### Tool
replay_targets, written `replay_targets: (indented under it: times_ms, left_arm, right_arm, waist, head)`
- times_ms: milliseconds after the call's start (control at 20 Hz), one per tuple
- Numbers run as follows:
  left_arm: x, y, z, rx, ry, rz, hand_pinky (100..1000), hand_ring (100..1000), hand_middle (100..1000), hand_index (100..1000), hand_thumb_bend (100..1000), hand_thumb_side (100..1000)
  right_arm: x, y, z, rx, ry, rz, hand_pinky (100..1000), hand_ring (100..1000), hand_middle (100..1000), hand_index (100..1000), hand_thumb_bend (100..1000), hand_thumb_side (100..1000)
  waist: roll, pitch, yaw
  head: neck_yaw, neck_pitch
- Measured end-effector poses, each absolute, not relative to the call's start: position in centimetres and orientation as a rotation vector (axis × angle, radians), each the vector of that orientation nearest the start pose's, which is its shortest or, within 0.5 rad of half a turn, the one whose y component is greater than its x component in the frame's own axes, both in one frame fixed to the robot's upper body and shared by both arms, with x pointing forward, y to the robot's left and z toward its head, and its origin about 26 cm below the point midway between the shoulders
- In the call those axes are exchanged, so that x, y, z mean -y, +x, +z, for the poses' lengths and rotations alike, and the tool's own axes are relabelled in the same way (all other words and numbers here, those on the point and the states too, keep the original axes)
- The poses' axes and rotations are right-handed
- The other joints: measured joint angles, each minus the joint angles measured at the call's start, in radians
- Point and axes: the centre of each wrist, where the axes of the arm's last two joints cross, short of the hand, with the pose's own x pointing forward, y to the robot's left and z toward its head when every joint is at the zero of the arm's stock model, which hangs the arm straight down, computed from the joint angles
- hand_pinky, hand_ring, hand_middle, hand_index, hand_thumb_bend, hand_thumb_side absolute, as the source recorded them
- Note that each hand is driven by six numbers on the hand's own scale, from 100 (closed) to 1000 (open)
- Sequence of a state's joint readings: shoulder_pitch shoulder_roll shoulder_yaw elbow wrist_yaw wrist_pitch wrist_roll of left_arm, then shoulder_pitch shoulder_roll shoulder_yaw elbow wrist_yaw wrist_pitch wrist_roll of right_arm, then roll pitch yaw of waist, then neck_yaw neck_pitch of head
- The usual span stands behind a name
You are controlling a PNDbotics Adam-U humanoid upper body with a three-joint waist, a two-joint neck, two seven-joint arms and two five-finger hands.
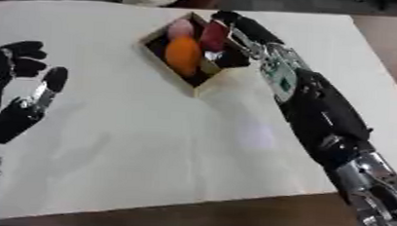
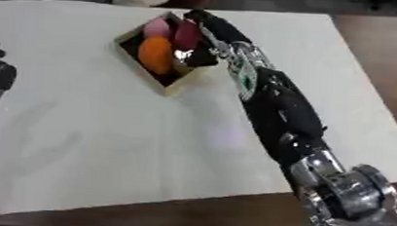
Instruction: Pick up objects on the table and place them in the box.
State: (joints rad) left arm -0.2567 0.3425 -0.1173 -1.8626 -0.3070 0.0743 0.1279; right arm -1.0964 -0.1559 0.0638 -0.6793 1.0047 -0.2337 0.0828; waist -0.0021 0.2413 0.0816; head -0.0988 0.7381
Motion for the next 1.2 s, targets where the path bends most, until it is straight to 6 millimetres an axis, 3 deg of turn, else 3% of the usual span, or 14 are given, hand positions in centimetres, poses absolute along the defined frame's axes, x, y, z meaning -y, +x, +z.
replay_targets:
  times_ms: [300, 400, 550, 800, 1200]
  left_arm:
    - [-24.9, 31.2, 14.7, 2.032, 0.521, -0.489, 708, 673, 661, 802, 580, 709]
    - [-25.0, 31.1, 14.6, 2.028, 0.526, -0.482, 707, 671, 660, 801, 576, 710]
    - [-25.2, 31.1, 14.6, 2.029, 0.535, -0.471, 706, 671, 660, 801, 574, 711]
    - [-25.6, 31.1, 14.3, 2.023, 0.554, -0.448, 704, 673, 666, 801, 570, 713]
    - [-25.8, 31.1, 14.0, 2.026, 0.571, -0.415, 703, 683, 677, 800, 566, 714]
  right_arm:
    - [17.3, 50.0, 19.3, 1.834, -0.809, 1.353, 876, 914, 953, 999, 209, 577]
    - [18.1, 49.5, 20.2, 1.897, -0.801, 1.33, 866, 904, 917, 990, 121, 544]
    - [19.9, 48.1, 20.7, 1.993, -0.757, 1.248, 856, 891, 887, 974, 100, 534]
    - [23.1, 44.4, 19.7, 2.098, -0.607, 1.021, 826, 852, 832, 949, 100, 557]
    - [25.6, 38.8, 16.8, 2.149, -0.421, 0.686, 814, 838, 810, 929, 100, 576]
  waist:
    - [0.0, 0.0, -0.027]
    - [0.0, 0.0, -0.038]
    - [0.0, 0.0, -0.05]
    - [-0.002, 0.0, -0.066]
    - [-0.002, 0.001, -0.077]
  head:
    - [0.015, 0.0]
    - [0.024, 0.0]
    - [0.039, 0.0]
    - [0.061, -0.001]
    - [0.085, -0.002]
